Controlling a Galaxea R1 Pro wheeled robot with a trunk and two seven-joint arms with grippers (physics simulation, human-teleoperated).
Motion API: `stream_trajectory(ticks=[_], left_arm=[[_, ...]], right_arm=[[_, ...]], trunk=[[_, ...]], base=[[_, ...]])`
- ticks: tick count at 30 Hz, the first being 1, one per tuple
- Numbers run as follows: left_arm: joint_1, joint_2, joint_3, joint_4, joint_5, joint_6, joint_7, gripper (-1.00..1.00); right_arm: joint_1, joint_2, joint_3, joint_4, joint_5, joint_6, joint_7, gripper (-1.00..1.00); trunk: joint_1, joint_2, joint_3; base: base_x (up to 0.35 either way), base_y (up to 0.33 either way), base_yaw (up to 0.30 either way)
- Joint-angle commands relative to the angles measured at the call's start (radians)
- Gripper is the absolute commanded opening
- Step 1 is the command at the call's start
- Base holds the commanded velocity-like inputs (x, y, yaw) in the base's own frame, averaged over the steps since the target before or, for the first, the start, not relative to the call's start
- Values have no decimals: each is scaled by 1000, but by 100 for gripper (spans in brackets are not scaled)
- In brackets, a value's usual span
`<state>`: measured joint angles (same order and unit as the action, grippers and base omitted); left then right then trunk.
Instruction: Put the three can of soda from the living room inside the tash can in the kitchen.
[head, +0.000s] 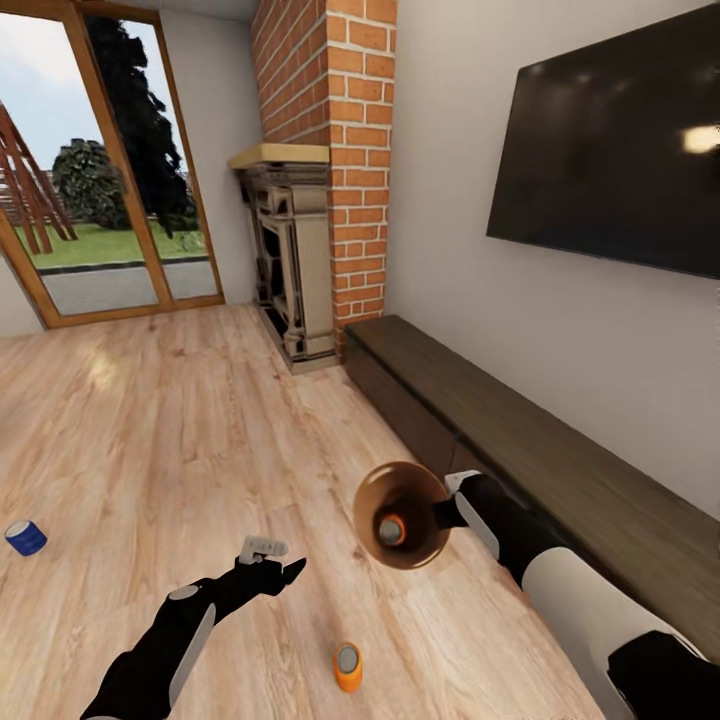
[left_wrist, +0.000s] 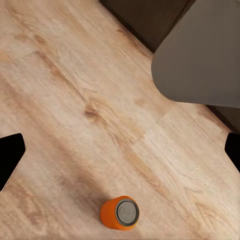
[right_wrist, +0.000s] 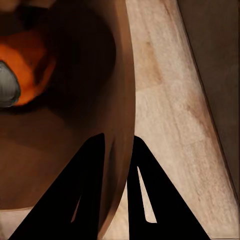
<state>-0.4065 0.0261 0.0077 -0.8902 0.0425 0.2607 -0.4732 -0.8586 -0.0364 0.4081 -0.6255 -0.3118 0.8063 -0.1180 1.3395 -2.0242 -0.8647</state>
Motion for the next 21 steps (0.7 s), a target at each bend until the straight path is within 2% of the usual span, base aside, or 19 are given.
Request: stream_trajectory(ticks=[1, 7, 13, 15, 17, 20, 21], left_arm=[[0, 0, 0, 0, 0, 0, 0, 100], [0, 0, 0, 0, 1, 1, 1, 100], [0, 0, 0, 0, 1, 0, 1, 100], [0, 0, 0, 0, 0, -1, 2, 100], [0, 0, 0, 0, -1, -1, 2, 100], [0, 0, -1, 3, -1, -1, 2, 100], [0, 0, -1, 13, -1, -1, 1, 100]], right_arm=[[0, -1, -1, -1, -4, -1, 3, -100], [0, -11, -10, 3, -5, -2, 2, -100], [5, -106, -34, 5, -7, -1, 5, -100], [8, -159, -37, 7, -10, -1, 10, -100], [18, -190, -39, 11, -11, -2, 14, -100], [40, -211, -42, 14, -11, -6, 15, -100], [73, -223, -52, 15, -11, -9, 17, -100]], trunk=[[0, 0, 2], [0, 0, 10], [0, 0, 19], [0, 0, 22], [0, 0, 24], [0, 0, 29], [0, 0, 30]], base=[[-1, 281, -150], [68, 282, -152], [134, 279, -154], [156, 253, -154], [172, 240, -155], [188, 233, -155], [186, 209, -157]])
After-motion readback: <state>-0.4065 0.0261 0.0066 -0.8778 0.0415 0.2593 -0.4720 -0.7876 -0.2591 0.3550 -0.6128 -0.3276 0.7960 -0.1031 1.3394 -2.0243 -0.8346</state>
